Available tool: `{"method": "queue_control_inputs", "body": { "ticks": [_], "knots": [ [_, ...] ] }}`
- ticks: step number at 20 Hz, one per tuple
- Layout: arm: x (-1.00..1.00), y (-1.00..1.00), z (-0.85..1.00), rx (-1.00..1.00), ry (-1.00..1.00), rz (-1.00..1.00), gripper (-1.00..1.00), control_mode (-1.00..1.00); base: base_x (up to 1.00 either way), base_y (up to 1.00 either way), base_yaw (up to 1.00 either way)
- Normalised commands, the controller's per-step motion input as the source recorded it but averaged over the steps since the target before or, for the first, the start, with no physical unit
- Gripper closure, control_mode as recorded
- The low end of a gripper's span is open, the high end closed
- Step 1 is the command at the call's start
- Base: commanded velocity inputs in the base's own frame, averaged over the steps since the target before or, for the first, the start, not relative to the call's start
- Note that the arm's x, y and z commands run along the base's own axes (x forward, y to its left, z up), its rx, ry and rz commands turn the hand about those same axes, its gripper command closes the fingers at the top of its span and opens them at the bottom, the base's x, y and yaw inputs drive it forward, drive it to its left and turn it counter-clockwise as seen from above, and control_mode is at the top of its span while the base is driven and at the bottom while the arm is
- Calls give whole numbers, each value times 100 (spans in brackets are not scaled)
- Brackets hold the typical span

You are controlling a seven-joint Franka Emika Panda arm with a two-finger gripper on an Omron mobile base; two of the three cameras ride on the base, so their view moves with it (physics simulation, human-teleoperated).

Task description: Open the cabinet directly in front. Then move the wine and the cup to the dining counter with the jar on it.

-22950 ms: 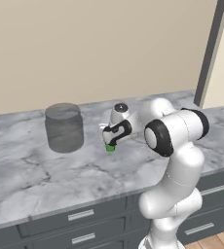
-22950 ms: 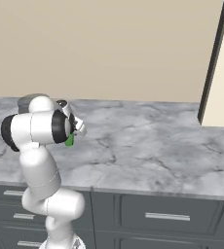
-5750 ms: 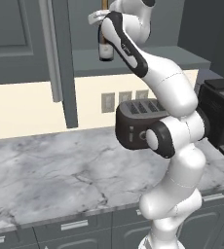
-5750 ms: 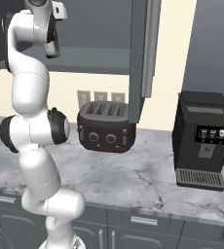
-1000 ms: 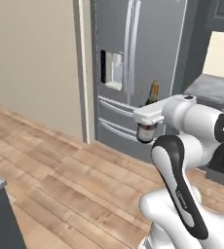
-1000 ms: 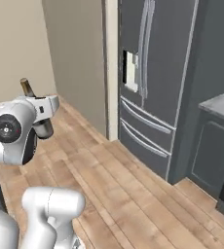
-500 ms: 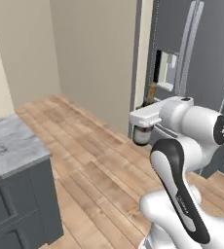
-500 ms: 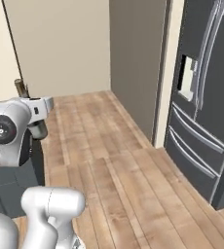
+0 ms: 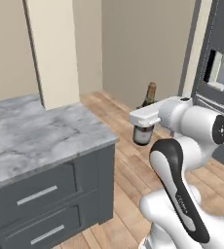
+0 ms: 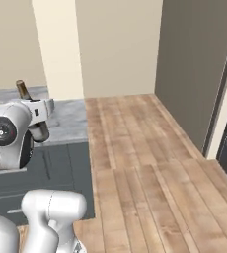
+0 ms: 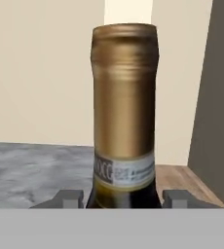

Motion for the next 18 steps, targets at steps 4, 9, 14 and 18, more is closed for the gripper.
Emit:
{"method": "queue_control_inputs", "body": {
  "ticks": [4,9,14,18],
  "knots": [
    [0,0,0,0,0,0,100,100,-16,100,29],
    [0,0,0,0,0,0,100,100,-1,100,28],
    [0,0,0,0,0,0,100,100,25,100,28],
    [0,0,0,0,0,0,100,100,67,100,30]
  ]
}}
